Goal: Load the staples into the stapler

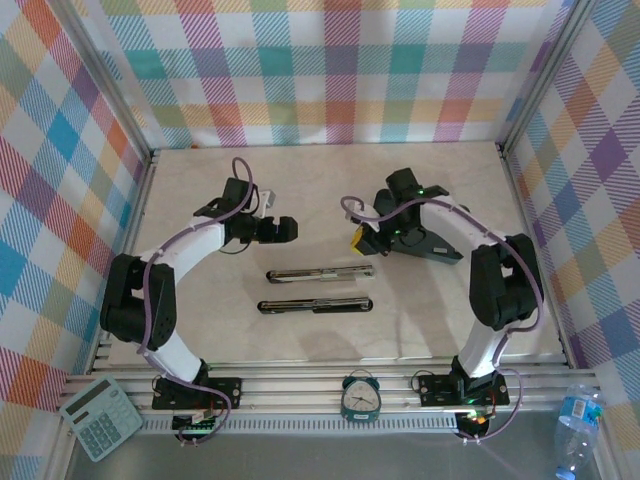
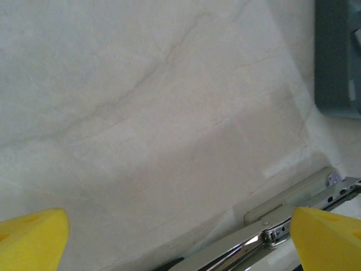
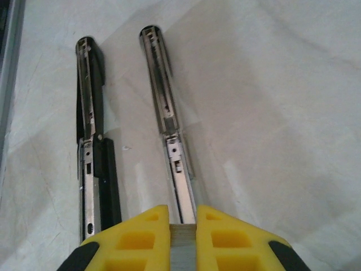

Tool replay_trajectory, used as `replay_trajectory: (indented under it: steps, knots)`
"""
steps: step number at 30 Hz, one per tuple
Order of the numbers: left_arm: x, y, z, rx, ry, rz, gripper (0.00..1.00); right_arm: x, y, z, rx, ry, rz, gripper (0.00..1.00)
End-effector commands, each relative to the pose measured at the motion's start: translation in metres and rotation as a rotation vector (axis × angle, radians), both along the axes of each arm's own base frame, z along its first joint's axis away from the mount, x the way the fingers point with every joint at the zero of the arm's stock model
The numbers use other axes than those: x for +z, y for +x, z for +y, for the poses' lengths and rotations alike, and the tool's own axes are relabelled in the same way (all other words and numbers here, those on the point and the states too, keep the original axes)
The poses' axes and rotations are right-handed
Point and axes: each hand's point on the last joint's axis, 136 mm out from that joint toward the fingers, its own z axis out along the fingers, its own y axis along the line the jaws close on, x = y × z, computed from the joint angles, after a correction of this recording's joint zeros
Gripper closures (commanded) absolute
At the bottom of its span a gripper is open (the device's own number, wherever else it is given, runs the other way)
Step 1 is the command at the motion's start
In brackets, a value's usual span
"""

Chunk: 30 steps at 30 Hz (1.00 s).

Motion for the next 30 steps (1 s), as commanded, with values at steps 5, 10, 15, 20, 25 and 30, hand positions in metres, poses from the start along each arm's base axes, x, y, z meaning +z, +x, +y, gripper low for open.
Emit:
replay_trajectory:
  steps: [5, 10, 15, 20, 25, 30]
  knots:
    - [0.023, 0.016, -0.009, -0.05, -0.044, -0.142, 0.0, -0.008, -0.01, 0.008, 0.108, -0.021, -0.015, 0.88]
    - [0.025, 0.016, -0.006, -0.047, -0.024, -0.157, 0.0, -0.015, -0.014, 0.008, 0.146, -0.046, -0.026, 0.88]
    - [0.028, 0.016, -0.006, -0.049, -0.021, -0.165, 0.0, -0.021, -0.016, 0.006, 0.175, -0.071, -0.027, 0.88]
    - [0.03, 0.015, -0.008, -0.056, -0.025, -0.171, 0.0, -0.029, -0.017, 0.005, 0.193, -0.108, -0.019, 0.88]
    - [0.028, 0.014, -0.011, -0.067, -0.027, -0.166, 0.0, -0.039, -0.013, 0.003, 0.201, -0.142, -0.044, 0.88]
    - [0.029, 0.014, -0.012, -0.07, -0.027, -0.16, 0.0, -0.048, -0.012, 0.002, 0.233, -0.157, -0.053, 0.87]
